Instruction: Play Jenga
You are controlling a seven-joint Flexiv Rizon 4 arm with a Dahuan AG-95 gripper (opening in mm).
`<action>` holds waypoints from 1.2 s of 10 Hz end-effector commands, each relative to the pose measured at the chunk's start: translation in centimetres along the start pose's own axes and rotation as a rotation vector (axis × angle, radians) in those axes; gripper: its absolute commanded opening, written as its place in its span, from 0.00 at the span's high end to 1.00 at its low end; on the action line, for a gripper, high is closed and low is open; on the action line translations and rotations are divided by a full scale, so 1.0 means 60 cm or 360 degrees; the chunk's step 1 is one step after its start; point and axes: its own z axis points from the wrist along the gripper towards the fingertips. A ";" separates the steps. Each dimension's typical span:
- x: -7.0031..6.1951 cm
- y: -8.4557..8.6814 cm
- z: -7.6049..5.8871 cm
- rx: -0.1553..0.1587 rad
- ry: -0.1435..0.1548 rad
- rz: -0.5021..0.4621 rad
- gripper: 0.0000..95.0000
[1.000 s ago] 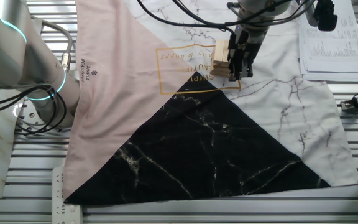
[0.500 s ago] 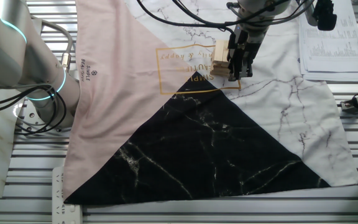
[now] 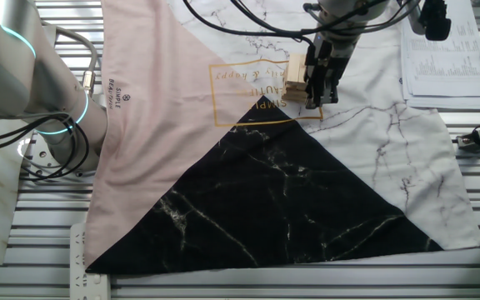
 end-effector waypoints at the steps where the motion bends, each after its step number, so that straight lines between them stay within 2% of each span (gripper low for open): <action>1: 0.001 0.000 -0.001 0.0005 0.0001 0.0003 1.00; 7: 0.002 0.001 -0.004 0.0050 0.0006 0.0001 1.00; 12: 0.002 0.001 -0.004 0.0078 0.0029 0.0005 1.00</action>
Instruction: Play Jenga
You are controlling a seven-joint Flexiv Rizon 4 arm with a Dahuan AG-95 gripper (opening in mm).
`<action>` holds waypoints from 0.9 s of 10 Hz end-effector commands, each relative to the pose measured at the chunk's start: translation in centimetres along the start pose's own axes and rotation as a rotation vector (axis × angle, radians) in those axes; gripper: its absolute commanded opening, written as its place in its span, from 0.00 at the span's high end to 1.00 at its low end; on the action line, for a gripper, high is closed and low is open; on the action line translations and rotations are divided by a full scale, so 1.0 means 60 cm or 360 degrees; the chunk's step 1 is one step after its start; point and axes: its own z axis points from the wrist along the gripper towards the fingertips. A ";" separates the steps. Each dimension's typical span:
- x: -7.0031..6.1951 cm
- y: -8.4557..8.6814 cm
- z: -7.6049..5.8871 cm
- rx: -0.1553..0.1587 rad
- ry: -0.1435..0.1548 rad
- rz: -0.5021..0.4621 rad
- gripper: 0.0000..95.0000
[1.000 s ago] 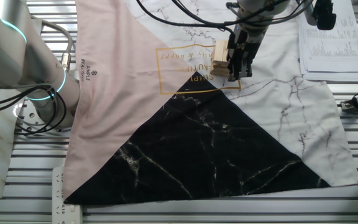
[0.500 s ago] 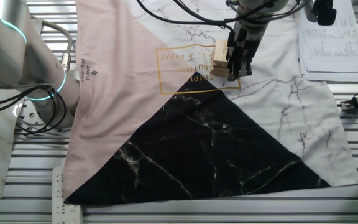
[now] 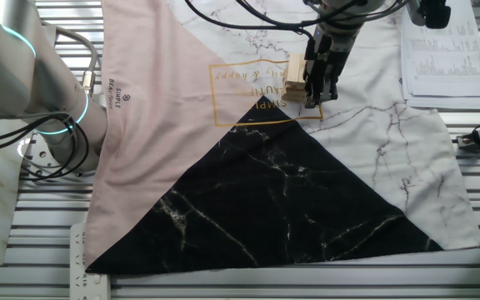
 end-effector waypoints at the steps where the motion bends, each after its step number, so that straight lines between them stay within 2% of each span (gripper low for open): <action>1: 0.000 0.001 -0.001 0.0003 0.0002 -0.0003 1.00; 7: 0.000 0.001 -0.001 0.0007 0.0003 0.0019 1.00; 8: 0.001 0.000 -0.001 0.0002 -0.0005 0.0002 1.00; 9: 0.002 -0.001 -0.001 0.0017 0.0001 -0.0059 1.00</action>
